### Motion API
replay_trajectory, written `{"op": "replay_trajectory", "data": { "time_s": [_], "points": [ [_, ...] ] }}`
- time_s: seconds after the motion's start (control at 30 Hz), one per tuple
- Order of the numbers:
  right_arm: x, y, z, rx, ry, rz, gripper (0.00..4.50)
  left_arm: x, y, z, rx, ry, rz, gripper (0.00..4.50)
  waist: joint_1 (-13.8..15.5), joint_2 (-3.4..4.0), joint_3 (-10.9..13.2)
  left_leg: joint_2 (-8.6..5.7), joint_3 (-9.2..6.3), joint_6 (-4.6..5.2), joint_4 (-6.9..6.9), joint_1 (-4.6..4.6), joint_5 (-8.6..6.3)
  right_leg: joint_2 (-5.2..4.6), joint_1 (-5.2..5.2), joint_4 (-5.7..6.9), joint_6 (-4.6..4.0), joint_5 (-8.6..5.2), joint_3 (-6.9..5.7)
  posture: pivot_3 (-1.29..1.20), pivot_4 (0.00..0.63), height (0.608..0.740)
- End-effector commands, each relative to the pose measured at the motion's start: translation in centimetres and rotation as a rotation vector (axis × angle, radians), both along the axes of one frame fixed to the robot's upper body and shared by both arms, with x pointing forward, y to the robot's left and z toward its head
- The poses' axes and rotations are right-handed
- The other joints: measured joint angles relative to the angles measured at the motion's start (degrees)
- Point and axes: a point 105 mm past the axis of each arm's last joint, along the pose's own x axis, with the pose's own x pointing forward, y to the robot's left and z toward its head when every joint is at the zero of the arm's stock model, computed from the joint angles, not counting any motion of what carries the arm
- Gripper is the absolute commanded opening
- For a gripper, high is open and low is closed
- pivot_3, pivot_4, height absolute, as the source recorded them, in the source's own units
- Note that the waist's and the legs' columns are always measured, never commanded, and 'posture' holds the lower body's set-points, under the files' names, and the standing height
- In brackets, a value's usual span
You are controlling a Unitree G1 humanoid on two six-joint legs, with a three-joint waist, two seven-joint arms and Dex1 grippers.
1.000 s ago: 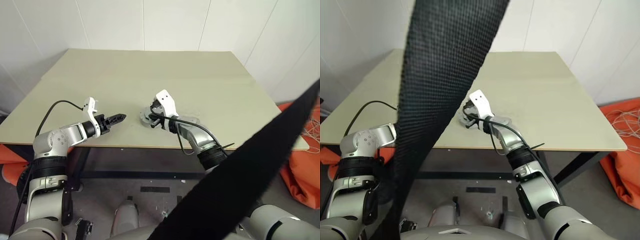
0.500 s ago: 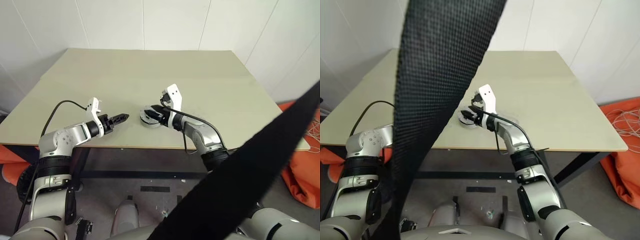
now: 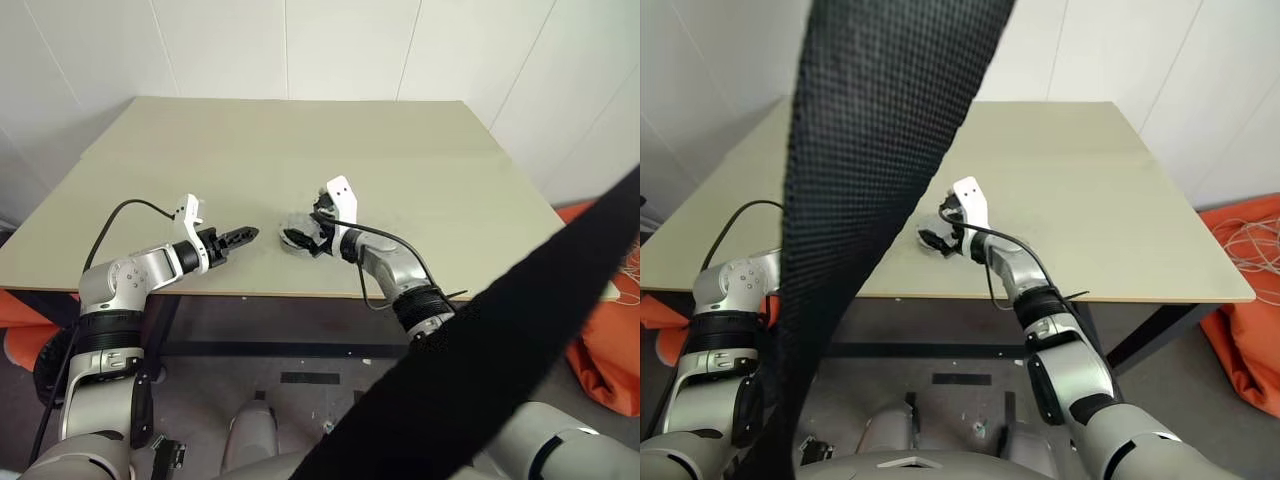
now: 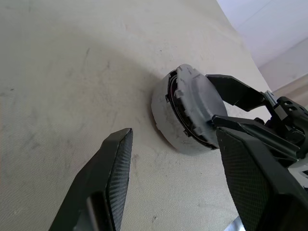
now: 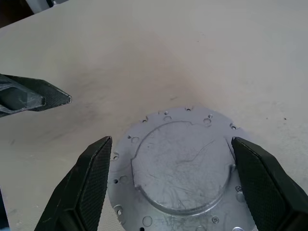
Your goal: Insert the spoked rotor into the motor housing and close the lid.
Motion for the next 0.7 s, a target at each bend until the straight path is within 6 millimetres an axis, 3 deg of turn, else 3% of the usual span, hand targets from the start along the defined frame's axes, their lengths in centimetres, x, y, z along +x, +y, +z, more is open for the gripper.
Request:
{"op": "replay_trajectory", "data": {
  "time_s": [0.03, 0.37, 0.53, 0.7],
  "points": [
    [0.5, 0.7, 1.7, 0.009, -0.071, 0.015, 4.47, 0.4, -0.1, 1.7, 0.004, -0.072, -0.003, 2.98, -0.03, 0.00, 0.00, 0.00, 0.01, 0.00, 0.00, -0.01, 0.00, 0.00, -0.02, 0.00, -0.01, -0.01, 0.00, 0.00, 0.000, 0.740],
    [0.6, 0.3, 0.8, 0.009, -0.133, -0.024, 4.47, 0.5, 0.2, 1.9, 0.008, -0.081, 0.011, 2.98, -0.03, 0.00, 0.00, 0.01, 0.01, 0.01, -0.05, 0.01, 0.00, 0.00, -0.02, 0.01, -0.07, -0.06, -0.01, 0.00, 0.000, 0.740],
    [0.9, 0.1, 0.5, 0.000, -0.165, -0.054, 3.25, 0.6, 0.3, 2.0, 0.014, -0.089, 0.015, 2.98, -0.03, 0.00, 0.00, 0.01, 0.01, 0.01, -0.06, 0.01, -0.01, 0.00, -0.02, 0.01, -0.08, -0.06, -0.01, 0.00, 0.000, 0.740],
    [1.0, 0.2, 0.5, -0.006, -0.179, -0.060, 3.18, 0.7, 0.5, 2.1, 0.019, -0.094, 0.023, 2.98, -0.03, 0.00, 0.00, 0.01, 0.01, 0.02, -0.06, 0.01, -0.01, 0.00, -0.02, 0.01, -0.08, -0.06, -0.01, 0.00, 0.000, 0.740]
  ]
}}
